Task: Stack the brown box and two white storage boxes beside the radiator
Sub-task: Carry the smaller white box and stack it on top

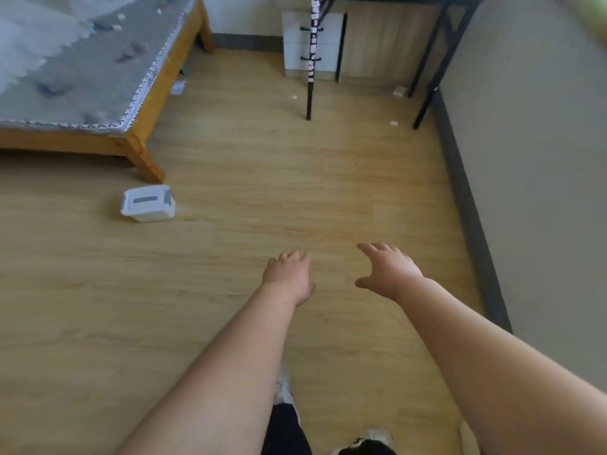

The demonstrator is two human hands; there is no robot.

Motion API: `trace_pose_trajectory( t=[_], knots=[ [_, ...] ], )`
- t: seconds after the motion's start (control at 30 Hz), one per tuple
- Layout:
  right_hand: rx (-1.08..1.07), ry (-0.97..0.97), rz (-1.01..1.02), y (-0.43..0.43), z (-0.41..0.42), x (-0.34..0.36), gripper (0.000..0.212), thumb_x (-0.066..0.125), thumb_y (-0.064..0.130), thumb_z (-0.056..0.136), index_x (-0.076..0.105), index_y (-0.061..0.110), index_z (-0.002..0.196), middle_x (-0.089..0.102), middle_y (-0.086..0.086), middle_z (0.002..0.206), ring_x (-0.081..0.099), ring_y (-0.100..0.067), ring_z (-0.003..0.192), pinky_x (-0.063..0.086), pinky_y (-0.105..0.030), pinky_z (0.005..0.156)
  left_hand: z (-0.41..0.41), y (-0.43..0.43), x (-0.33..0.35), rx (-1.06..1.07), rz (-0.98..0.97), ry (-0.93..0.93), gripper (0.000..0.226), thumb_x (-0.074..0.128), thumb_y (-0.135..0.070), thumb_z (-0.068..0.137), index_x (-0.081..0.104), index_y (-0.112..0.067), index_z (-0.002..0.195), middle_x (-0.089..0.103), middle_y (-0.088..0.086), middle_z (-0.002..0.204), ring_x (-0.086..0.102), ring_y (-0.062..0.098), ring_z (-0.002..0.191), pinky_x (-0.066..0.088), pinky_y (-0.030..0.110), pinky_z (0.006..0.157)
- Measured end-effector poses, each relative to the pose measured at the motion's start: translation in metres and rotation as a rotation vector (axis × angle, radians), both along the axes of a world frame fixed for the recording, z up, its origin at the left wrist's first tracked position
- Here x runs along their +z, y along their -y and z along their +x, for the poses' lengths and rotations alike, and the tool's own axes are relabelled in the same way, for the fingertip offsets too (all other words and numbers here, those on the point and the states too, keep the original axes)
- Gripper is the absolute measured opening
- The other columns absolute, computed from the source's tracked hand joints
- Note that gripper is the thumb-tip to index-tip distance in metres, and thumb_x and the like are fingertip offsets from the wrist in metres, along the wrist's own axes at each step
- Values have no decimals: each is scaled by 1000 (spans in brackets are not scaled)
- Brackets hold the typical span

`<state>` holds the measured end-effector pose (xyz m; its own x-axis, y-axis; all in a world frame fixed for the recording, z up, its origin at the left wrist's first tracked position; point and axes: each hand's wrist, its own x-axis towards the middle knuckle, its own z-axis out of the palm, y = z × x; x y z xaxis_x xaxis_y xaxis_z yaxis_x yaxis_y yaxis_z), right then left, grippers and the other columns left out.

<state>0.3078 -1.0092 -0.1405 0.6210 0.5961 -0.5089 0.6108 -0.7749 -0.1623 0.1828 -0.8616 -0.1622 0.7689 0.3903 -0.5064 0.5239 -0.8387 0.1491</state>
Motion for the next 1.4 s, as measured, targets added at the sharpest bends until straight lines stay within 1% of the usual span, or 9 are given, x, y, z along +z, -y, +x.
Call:
trace_pose_trajectory(
  t=[0.13, 0.27, 0.5, 0.63, 0.77, 0.93, 1.07, 1.27, 1.4],
  knots=[
    [164, -17, 2, -107, -39, -6, 82, 67, 43, 83, 22, 31, 150, 32, 1, 154, 31, -25, 140, 29, -40, 112, -62, -92, -1, 157, 29, -22, 68, 51, -42, 92, 24, -18, 149, 33, 9, 152, 31, 29, 138, 30, 41, 111],
    [309, -16, 22, -198, -71, -8, 81, 67, 42, 84, 22, 30, 150, 32, 1, 154, 31, -26, 140, 29, -41, 111, -114, -161, -1, 284, 40, -30, 65, 50, -40, 92, 26, -17, 148, 35, 9, 150, 34, 29, 136, 33, 41, 108],
    [500, -47, 13, -310, -106, -24, 80, 66, 40, 85, 22, 30, 150, 31, 1, 155, 29, -26, 141, 30, -42, 112, -160, -236, -20, 448, 36, -71, 59, 43, -34, 97, 22, -18, 149, 32, 8, 151, 33, 29, 136, 33, 44, 107],
    [605, -68, 1, -381, -110, -36, 79, 65, 41, 84, 22, 30, 150, 32, 0, 154, 31, -26, 140, 31, -41, 111, -171, -284, -33, 546, 32, -109, 56, 41, -30, 98, 21, -19, 149, 31, 6, 152, 31, 28, 137, 31, 42, 109],
    [633, -91, 14, -444, -102, -48, 76, 64, 40, 85, 24, 31, 150, 33, 0, 153, 31, -27, 139, 33, -42, 109, -169, -333, -38, 601, 51, -123, 57, 40, -32, 99, 19, -19, 150, 31, 6, 152, 31, 27, 137, 30, 41, 110],
    [702, -93, 38, -530, -86, -59, 74, 64, 38, 85, 26, 29, 148, 38, -1, 150, 36, -27, 136, 34, -40, 106, -156, -403, -37, 691, 65, -91, 59, 41, -36, 98, 20, -19, 150, 34, 5, 150, 34, 26, 135, 32, 40, 108],
    [754, -98, 11, -598, -82, -62, 74, 64, 38, 85, 27, 28, 148, 39, -2, 149, 39, -27, 134, 35, -40, 104, -154, -459, -40, 771, 56, -81, 60, 43, -37, 98, 21, -19, 150, 36, 5, 149, 36, 25, 134, 33, 39, 107],
    [833, -102, -1, -685, -92, -70, 72, 63, 37, 86, 27, 28, 148, 40, -2, 148, 40, -26, 133, 36, -41, 104, -162, -530, -49, 813, 38, -84, 59, 42, -36, 98, 19, -18, 150, 35, 6, 150, 36, 25, 134, 34, 39, 107],
    [833, -108, -13, -733, -101, -77, 71, 63, 37, 86, 28, 28, 147, 41, -2, 147, 41, -27, 131, 37, -41, 103, -167, -576, -56, 802, 26, -88, 60, 41, -36, 99, 18, -17, 151, 34, 5, 150, 36, 25, 134, 33, 39, 108]
  ],
)
